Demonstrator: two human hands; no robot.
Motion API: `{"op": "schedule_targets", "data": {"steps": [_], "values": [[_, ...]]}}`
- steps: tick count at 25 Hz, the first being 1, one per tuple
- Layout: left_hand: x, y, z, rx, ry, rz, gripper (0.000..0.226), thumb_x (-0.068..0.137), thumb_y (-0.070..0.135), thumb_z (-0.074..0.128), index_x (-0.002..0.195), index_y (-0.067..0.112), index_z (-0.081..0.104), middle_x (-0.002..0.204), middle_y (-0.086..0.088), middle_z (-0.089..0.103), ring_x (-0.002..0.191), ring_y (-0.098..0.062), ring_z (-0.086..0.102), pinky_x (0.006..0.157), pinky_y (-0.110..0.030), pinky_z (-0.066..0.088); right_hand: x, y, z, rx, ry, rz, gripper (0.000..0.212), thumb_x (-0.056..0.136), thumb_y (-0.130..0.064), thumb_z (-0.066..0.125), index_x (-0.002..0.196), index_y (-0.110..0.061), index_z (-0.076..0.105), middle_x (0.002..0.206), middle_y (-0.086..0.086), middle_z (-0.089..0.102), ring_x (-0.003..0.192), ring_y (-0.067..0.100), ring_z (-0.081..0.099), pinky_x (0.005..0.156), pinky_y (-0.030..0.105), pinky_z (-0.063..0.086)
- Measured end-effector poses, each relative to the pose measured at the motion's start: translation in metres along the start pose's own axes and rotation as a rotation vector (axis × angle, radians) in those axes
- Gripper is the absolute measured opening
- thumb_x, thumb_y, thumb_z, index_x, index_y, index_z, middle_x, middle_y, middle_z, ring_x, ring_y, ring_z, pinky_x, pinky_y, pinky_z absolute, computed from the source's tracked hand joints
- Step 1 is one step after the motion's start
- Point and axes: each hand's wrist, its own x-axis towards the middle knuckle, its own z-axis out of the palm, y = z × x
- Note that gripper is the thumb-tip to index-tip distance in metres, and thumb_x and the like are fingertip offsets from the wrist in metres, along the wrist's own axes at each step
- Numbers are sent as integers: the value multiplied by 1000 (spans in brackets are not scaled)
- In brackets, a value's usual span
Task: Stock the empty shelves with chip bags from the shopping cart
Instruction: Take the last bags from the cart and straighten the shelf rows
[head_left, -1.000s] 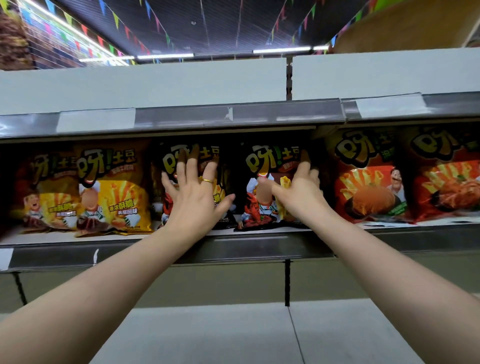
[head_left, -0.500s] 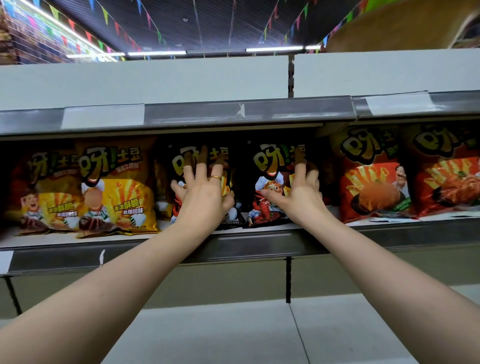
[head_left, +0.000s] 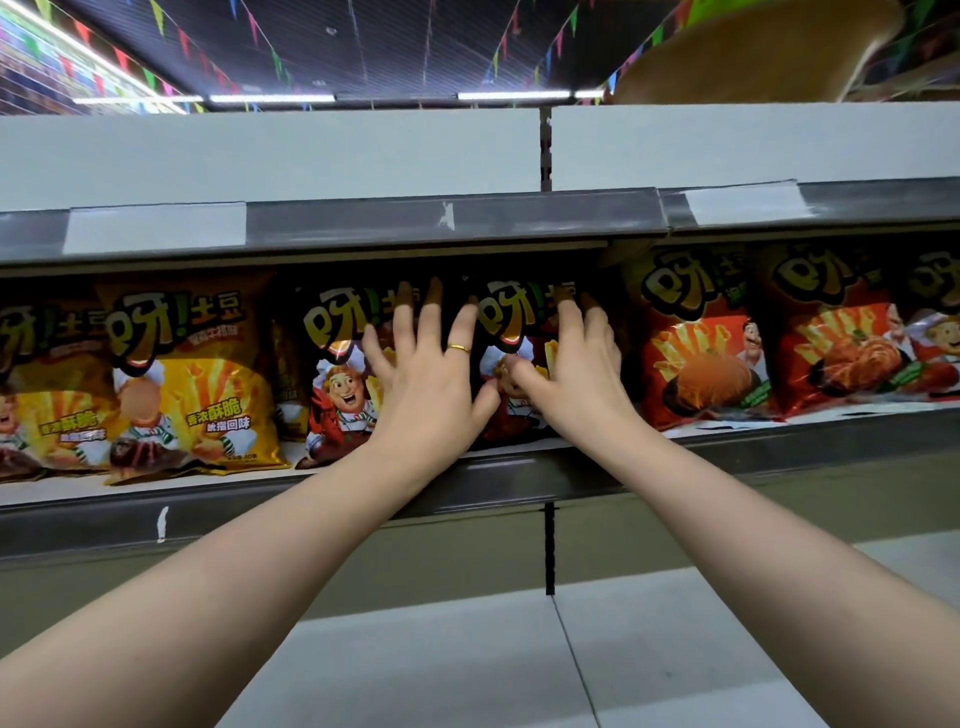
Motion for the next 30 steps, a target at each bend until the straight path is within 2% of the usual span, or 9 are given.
{"op": "schedule_targets", "data": {"steps": [3, 6, 9, 12, 15, 18, 21, 24, 30], "values": [[-1, 21, 7, -36, -17, 60, 74, 83, 33, 59, 148, 15, 27, 151, -18, 23, 141, -37, 10, 112, -55, 1, -3, 5, -12, 47, -13, -58, 72, 88, -34, 58, 145, -8, 22, 149, 21, 19, 138, 33, 20, 112, 37, 17], [-2, 52, 14, -62, -2, 139, 78, 81, 28, 64, 148, 14, 28, 154, -20, 18, 143, -38, 5, 113, -53, 2, -6, 26, -34, 126, 7, -110, 65, 88, -29, 58, 142, -9, 29, 147, 18, 23, 137, 31, 25, 113, 38, 24], [-2, 97, 22, -107, -14, 130, 76, 84, 30, 62, 148, 14, 25, 157, -16, 10, 145, -33, -1, 115, -48, 0, -10, 63, -62, 56, 78, -166, 57, 87, -26, 58, 137, -8, 37, 145, 16, 28, 134, 29, 29, 111, 39, 28], [2, 143, 32, -153, -73, 107, 78, 87, 33, 58, 150, 16, 17, 158, -13, 2, 145, -29, -6, 116, -42, -3, -5, 104, -88, -107, 45, -156, 65, 89, -28, 55, 145, -11, 27, 151, 18, 18, 140, 31, 18, 114, 38, 18], [11, 182, 46, -139, -165, 59, 88, 87, 32, 60, 152, 21, 1, 158, -10, -9, 145, -27, -12, 117, -38, -5, 7, 144, -99, -199, -138, -156, 77, 90, -35, 55, 149, -16, 11, 152, 21, 9, 142, 37, 8, 117, 43, 9], [19, 202, 57, -145, -248, -53, 98, 84, 26, 66, 151, 22, -6, 157, -13, -10, 145, -31, -6, 118, -40, 2, 16, 163, -97, -69, -309, -164, 80, 90, -34, 57, 149, -15, 8, 152, 20, 7, 142, 36, 6, 116, 44, 15], [28, 204, 61, -227, -357, -214, 102, 82, 19, 70, 151, 24, -5, 155, -17, -12, 143, -37, 10, 116, -41, 17, 20, 167, -97, 19, -347, -176, 80, 89, -34, 58, 149, -17, 7, 152, 15, 6, 142, 33, 7, 113, 43, 21], [33, 207, 62, -298, -381, -264, 102, 80, 14, 70, 151, 24, -4, 155, -18, -5, 137, -38, 30, 112, -41, 31, 21, 174, -99, 74, -336, -179, 81, 88, -35, 60, 149, -19, 10, 151, 12, 7, 141, 30, 9, 112, 40, 23], [29, 200, 69, -346, -272, -250, 98, 80, 7, 68, 151, 27, 4, 154, -15, 1, 139, -38, 25, 112, -42, 32, 19, 170, -89, 59, -307, -162, 82, 87, -39, 61, 149, -23, 9, 146, 17, 11, 135, 35, 25, 109, 48, 32]]}}
